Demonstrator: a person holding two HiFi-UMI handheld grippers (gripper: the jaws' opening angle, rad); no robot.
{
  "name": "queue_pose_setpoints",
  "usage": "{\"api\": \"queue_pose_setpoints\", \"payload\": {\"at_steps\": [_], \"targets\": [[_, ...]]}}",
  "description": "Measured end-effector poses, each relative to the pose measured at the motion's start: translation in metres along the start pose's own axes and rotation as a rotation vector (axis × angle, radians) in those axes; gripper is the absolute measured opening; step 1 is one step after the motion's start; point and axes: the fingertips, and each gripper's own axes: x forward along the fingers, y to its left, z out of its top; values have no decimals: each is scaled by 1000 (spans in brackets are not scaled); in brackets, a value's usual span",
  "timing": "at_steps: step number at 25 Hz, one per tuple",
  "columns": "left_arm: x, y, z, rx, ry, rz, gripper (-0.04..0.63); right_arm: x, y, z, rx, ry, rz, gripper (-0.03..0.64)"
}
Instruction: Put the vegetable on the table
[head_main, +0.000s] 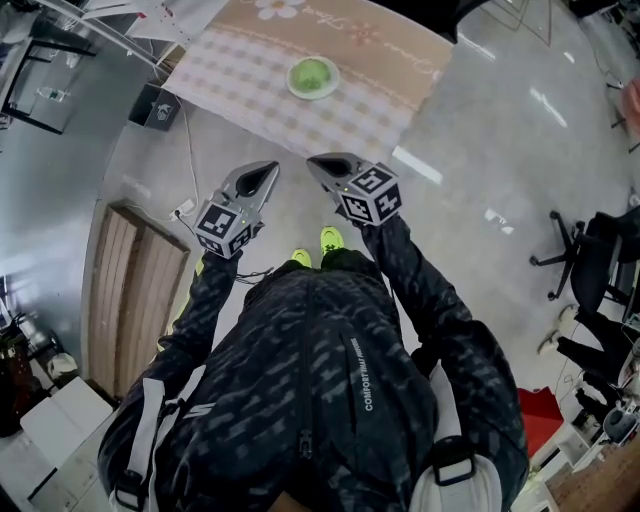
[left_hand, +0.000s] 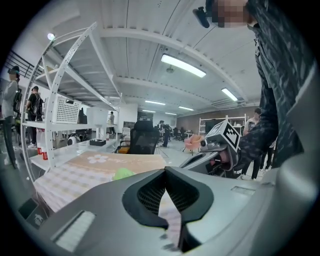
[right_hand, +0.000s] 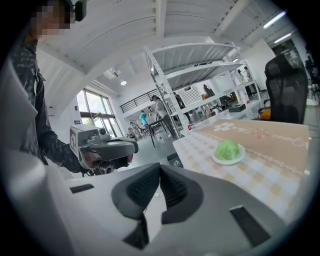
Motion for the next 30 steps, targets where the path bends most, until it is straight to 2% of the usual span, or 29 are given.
{"api": "queue_pose_setpoints", "payload": {"at_steps": [8,14,22,30], "targets": [[-20,-20,-11,-23,-8,-47,-6,0,29,-14,-1,14,-23,6],[-38,-29,-13,-10,-6,-77,-6,-4,51,-16,-7,11,-30,6],[-42,-24,-7,-17,-28,-77,-6,-3,64,-17,-8,22,-24,6],[-64,-15,-14,-20,-30,-147,-7,22,85,-18,16,18,-73,6]]}}
